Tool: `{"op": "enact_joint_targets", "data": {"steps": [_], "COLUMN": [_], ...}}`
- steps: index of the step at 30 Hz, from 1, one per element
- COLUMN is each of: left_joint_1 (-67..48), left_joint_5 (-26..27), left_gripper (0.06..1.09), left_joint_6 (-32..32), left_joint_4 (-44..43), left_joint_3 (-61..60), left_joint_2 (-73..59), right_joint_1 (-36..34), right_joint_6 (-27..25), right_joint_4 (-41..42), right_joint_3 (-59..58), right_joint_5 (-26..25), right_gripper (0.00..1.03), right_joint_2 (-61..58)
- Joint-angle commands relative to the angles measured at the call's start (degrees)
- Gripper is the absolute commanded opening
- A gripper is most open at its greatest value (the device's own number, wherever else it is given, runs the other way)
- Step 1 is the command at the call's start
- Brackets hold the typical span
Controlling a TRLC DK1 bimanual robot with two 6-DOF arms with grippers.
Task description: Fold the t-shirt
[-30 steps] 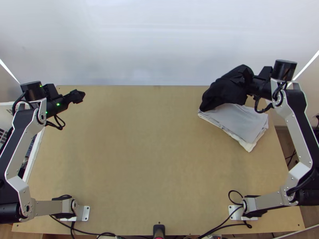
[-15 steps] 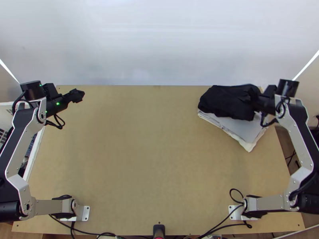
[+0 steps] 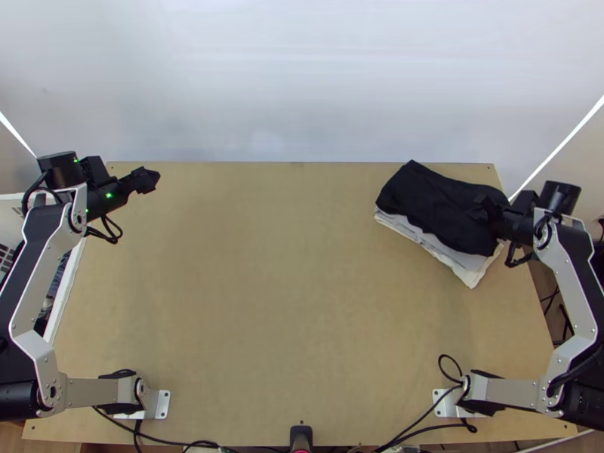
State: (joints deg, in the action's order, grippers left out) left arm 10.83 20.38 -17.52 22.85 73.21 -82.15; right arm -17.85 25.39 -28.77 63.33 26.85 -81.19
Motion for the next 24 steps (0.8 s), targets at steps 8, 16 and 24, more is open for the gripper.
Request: {"op": "enact_joint_targets", "data": {"steps": [8,16,24], "left_joint_1": [0.1,0.5,1.4], "left_joint_5": [0.4,0.4,0.4], "left_gripper": [1.04,1.04,1.04], "left_joint_6": [0.8,0.8,0.3], "left_joint_4": [1.8,2.1,1.9], "left_joint_3": [0.4,-0.3,-0.4], "left_joint_2": [0.9,1.6,3.3], "right_joint_1": [-8.2,-12.9,-3.1], "right_joint_6": [-7.3,-17.6,-33.1], "right_joint_4": [5.7,18.0,39.2], "right_joint_3": [-8.6,-17.2,-23.4], "right_joint_5": [-3.6,-15.1,-32.1], "right_gripper": [0.99,0.99,0.99], "right_joint_2": [2.1,14.0,28.9]}}
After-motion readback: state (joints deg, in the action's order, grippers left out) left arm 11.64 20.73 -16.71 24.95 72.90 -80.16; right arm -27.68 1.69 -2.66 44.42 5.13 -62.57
